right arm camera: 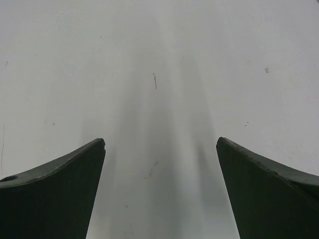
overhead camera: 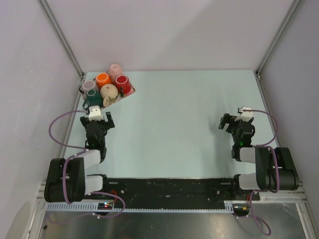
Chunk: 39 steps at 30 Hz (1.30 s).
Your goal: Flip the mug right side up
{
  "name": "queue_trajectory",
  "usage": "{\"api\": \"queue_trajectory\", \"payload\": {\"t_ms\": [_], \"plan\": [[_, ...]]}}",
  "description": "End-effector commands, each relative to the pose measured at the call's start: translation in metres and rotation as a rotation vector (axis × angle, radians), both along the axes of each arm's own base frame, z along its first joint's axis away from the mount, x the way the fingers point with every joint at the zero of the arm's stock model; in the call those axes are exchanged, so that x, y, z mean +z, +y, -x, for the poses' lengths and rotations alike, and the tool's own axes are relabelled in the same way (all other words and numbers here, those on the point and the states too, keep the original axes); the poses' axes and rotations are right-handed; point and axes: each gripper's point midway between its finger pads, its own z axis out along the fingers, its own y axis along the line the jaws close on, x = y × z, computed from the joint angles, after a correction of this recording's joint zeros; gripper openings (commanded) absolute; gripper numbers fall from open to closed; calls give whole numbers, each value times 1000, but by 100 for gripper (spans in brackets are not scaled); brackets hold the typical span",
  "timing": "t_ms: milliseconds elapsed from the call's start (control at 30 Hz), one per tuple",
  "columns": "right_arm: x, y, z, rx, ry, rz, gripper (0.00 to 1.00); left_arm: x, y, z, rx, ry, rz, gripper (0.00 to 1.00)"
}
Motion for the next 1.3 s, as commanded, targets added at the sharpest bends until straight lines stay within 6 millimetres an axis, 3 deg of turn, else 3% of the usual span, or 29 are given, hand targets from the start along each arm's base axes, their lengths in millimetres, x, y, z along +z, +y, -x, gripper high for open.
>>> {"api": "queue_trajectory", "payload": {"t_ms": [0, 67, 233, 367, 467, 567, 700, 900, 1033, 1167, 1267], "plan": [[24, -2, -9, -1, -85, 15, 100, 27, 5, -8, 28, -98, 8, 98], [24, -2, -9, 1, -82, 13, 100, 27, 6, -7, 30, -97, 7, 98], [47, -1, -17, 10, -56, 19, 100, 28, 5, -8, 27, -100, 8, 98], [67, 12, -19, 78, -25, 2, 100, 29, 5, -9, 23, -102, 9, 98], [88, 43, -19, 234, -30, -38, 100, 33, 0, -18, -34, -53, 22, 98], [109, 75, -15, 368, -53, -53, 100, 61, -3, -43, -157, 101, 43, 98], [132, 107, -14, 459, -91, -3, 100, 81, -3, -55, -331, 286, -5, 98], [153, 152, -2, 614, -137, 52, 100, 76, 30, -77, -445, 476, -189, 88], [165, 176, 8, 686, -177, 119, 100, 59, 58, -96, -464, 587, -307, 82], [174, 187, 17, 719, -199, 148, 100, 38, 80, -109, -506, 646, -359, 73], [175, 191, 22, 725, -194, 155, 100, 27, 92, -115, -551, 653, -386, 73]]}}
